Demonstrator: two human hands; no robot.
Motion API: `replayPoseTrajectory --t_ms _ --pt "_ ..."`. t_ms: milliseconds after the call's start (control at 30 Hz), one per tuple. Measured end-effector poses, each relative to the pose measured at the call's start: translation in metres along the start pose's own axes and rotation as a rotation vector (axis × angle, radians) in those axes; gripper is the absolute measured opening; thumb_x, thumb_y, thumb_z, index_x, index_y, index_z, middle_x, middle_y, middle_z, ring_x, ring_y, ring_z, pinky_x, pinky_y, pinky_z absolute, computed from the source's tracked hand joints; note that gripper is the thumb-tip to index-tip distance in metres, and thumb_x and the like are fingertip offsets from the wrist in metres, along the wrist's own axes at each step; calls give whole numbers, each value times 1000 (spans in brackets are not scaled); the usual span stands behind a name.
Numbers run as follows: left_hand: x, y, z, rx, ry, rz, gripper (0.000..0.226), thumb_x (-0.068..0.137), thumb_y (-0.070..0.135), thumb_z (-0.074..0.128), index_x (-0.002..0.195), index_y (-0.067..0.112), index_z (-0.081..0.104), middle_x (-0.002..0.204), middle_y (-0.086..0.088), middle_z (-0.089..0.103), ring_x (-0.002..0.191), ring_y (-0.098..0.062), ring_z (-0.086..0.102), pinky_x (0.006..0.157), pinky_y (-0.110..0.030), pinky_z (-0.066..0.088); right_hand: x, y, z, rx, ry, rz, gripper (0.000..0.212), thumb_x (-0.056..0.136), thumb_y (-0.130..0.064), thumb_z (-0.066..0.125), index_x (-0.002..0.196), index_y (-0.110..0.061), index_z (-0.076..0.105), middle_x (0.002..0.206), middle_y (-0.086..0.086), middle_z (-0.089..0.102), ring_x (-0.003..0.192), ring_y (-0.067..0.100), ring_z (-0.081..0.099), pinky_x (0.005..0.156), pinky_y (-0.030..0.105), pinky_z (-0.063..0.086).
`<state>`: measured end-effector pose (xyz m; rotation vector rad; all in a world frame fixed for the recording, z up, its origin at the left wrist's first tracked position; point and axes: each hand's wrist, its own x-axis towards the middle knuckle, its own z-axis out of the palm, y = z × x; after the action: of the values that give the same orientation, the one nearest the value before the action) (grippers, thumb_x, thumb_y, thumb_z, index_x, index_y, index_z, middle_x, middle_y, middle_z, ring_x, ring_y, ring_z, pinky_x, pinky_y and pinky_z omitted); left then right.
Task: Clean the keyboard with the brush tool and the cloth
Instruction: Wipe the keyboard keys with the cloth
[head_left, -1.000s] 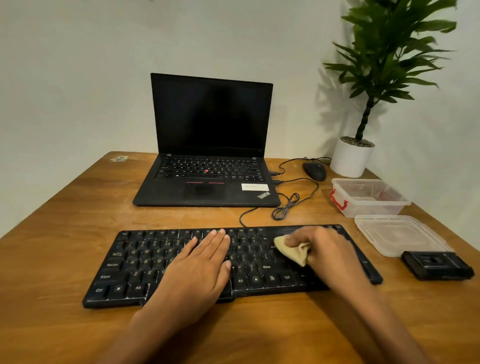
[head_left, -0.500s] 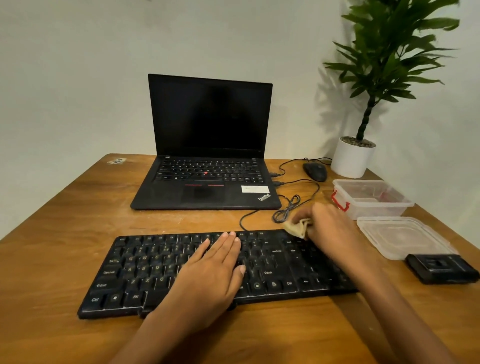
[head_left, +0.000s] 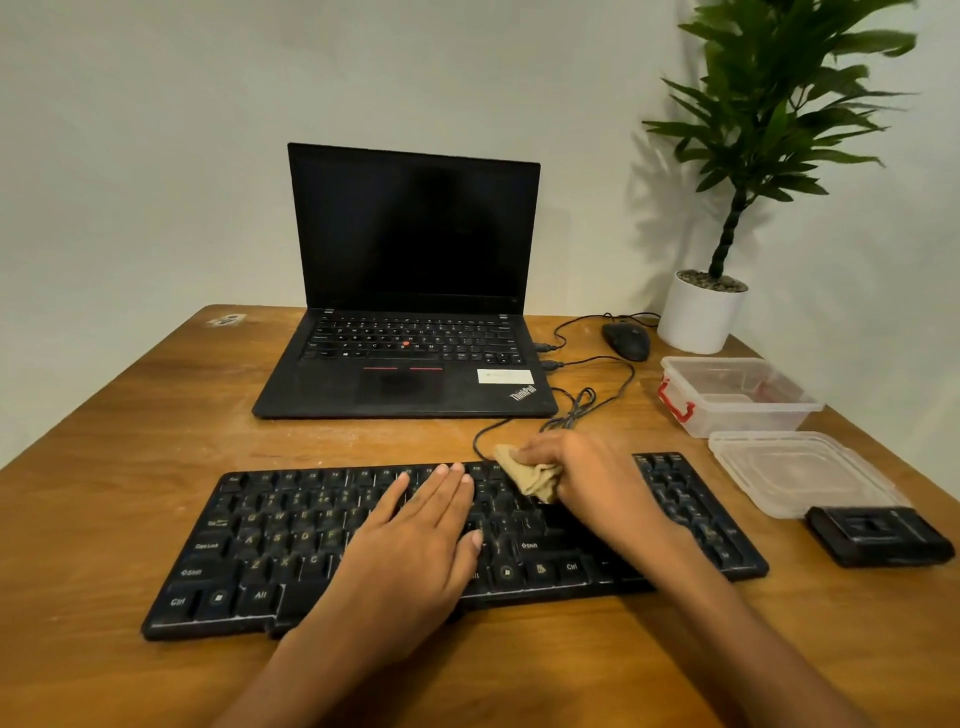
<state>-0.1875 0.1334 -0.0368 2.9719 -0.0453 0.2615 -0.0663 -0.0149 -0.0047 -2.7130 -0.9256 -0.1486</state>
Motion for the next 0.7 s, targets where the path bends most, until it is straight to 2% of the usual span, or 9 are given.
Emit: replayPoseTrajectory --t_ms 67,133,233,333,433,500,567,633,700 --pt "-2 0 4 -50 44 15 90 72 58 -29 145 19 5 151 9 -1 137 -3 -10 108 -23 -20 -4 23 -19 -78 -46 149 38 87 -11 56 120 -29 56 123 -4 59 98 12 57 75 26 51" --pt "-2 1 0 2 6 10 96 61 57 -35 146 21 -6 149 11 -14 135 0 -19 106 -24 -22 -8 38 -35 -167 -27 230 33 88 -13 55 117 -28 57 116 -1 60 93 13 57 72 24 50" --pt "3 7 -7 -4 -17 -10 91 65 60 -30 145 22 -10 152 9 -15 135 0 -22 107 -27 -21 -8 25 -30 -52 -3 153 36 87 -12 57 118 -29 58 119 -4 60 101 13 57 78 22 47" --pt "13 18 -9 1 -64 -6 66 89 56 -8 145 21 -12 153 8 -16 137 -3 -21 113 -31 -16 -14 5 -5 8 28 9 49 85 -3 54 124 -32 54 133 -11 52 122 12 46 99 28 38" --pt "19 22 -8 19 -109 3 59 96 49 5 147 20 -8 154 6 -13 139 -3 -17 115 -32 -14 -19 26 -12 -58 71 59 45 84 -8 58 121 -32 54 129 -13 55 128 9 40 115 34 7" --pt "19 21 -6 42 -117 0 59 97 49 6 147 20 -7 155 6 -12 139 -3 -16 114 -32 -14 -23 47 -27 -141 117 143 38 84 -12 59 116 -34 57 118 -12 63 123 5 46 113 32 -11" --pt "19 22 -3 55 -116 -18 59 96 49 4 146 20 -8 155 5 -11 139 -4 -16 114 -31 -14 -29 49 -34 -158 159 168 37 84 -14 60 114 -35 58 118 -14 62 126 7 44 112 33 -12" --pt "18 22 -2 73 -100 -17 66 90 56 -8 146 20 -9 155 5 -11 138 -3 -17 113 -30 -15 -38 31 -29 -21 110 110 39 83 -16 61 117 -34 56 126 -18 54 138 12 25 115 38 -8" --pt "18 22 -1 69 -82 1 82 76 63 -20 146 21 -9 155 6 -11 135 -1 -19 111 -29 -17 -49 13 -20 112 51 -8 39 83 -12 58 117 -32 58 129 -17 52 137 5 21 116 35 -5"
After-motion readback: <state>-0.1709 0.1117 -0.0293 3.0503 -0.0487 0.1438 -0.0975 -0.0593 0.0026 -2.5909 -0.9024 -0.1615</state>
